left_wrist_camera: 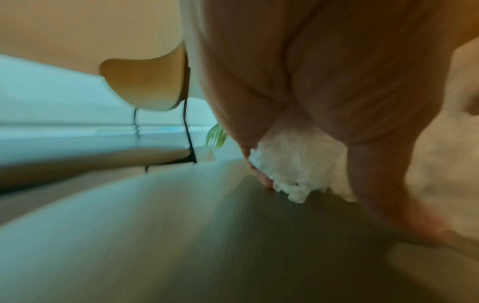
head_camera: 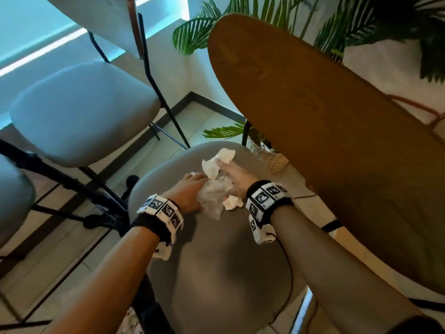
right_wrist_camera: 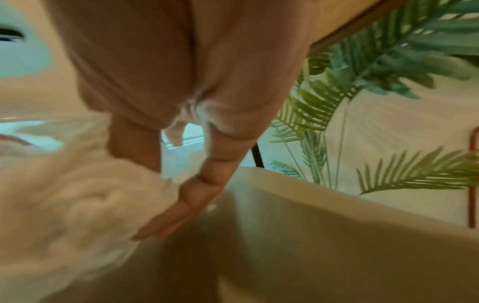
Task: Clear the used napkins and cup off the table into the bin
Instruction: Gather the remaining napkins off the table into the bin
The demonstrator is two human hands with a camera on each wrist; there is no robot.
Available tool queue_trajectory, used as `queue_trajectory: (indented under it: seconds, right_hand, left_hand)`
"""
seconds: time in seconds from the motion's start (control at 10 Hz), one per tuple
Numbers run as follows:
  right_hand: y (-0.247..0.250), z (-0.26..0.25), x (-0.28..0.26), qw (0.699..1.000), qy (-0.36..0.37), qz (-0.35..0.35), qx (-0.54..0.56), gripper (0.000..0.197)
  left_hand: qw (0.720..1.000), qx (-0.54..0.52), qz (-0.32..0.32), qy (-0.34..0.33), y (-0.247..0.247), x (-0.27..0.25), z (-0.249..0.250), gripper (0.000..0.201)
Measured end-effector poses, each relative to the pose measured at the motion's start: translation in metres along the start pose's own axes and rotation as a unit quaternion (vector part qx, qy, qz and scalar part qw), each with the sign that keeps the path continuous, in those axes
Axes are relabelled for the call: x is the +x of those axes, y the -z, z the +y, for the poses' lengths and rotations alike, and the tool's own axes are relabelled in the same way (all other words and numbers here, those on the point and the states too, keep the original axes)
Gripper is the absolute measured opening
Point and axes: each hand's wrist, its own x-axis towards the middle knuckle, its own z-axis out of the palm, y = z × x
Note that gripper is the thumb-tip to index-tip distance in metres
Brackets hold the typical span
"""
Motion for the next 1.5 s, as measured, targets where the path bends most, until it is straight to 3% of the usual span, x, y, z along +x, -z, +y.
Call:
queue_trajectory:
  seconds: [0.1, 0.2, 0.4, 0.6, 0.7, 0.9, 1.0, 1.1, 1.2, 1.3, 1.4, 1.5]
  right_hand:
    - [-0.026, -0.018, -0.007, 1.000, 0.020, -0.002, 0.011, 0.046]
    - [-0.048, -0.027, -0.024, 0.998, 0.011, 0.045, 0.036, 0.019]
    - [-0.081, -0.038, -0.073, 0.995, 0.028, 0.037, 0.084, 0.011]
    - [-0.156, -0.101, -0.107, 0.993, 0.075, -0.075, 0.054, 0.025]
    - [-0.226, -0.140, -0.109, 0.980, 0.104, -0.166, 0.020, 0.023]
    - [-0.411, -0.171, -0.097, 0.927, 0.157, -0.311, -0.143, 0.020]
    - [-0.497, -0.154, -0.066, 0.909, 0.147, -0.346, -0.181, 0.026]
    - [-0.572, -0.118, -0.021, 0.904, 0.127, -0.350, -0.211, 0.032]
    - [-0.637, -0.080, 0.021, 0.912, 0.111, -0.330, -0.217, 0.037]
    - [-0.687, -0.043, 0.047, 0.915, 0.098, -0.322, -0.224, 0.046]
    - [-0.727, -0.010, 0.059, 0.903, 0.100, -0.355, -0.223, 0.064]
    - [-0.739, 0.001, 0.054, 0.904, 0.074, -0.359, -0.221, 0.070]
  left_hand:
    - [0.994, -0.102, 0.045, -0.006, -0.012, -0.020, 0.001, 0.040]
    - [0.963, -0.231, 0.136, 0.044, -0.032, -0.040, -0.004, 0.027]
    - [0.920, -0.355, 0.151, 0.070, -0.070, -0.098, -0.006, 0.022]
    - [0.867, -0.448, 0.182, 0.121, -0.107, -0.217, -0.044, 0.024]
    - [0.845, -0.456, 0.199, 0.196, -0.141, -0.289, -0.082, 0.024]
    - [0.849, -0.396, 0.161, 0.311, -0.255, -0.389, -0.157, 0.026]
    - [0.842, -0.406, 0.148, 0.324, -0.328, -0.395, -0.205, 0.023]
    - [0.862, -0.309, 0.068, 0.396, -0.413, -0.366, -0.271, 0.030]
    - [0.873, -0.261, 0.071, 0.406, -0.491, -0.334, -0.319, 0.029]
    - [0.842, -0.269, 0.080, 0.461, -0.548, -0.313, -0.337, 0.058]
    - [0.830, -0.264, 0.049, 0.488, -0.582, -0.309, -0.344, 0.096]
    - [0.851, -0.275, 0.019, 0.447, -0.587, -0.320, -0.340, 0.100]
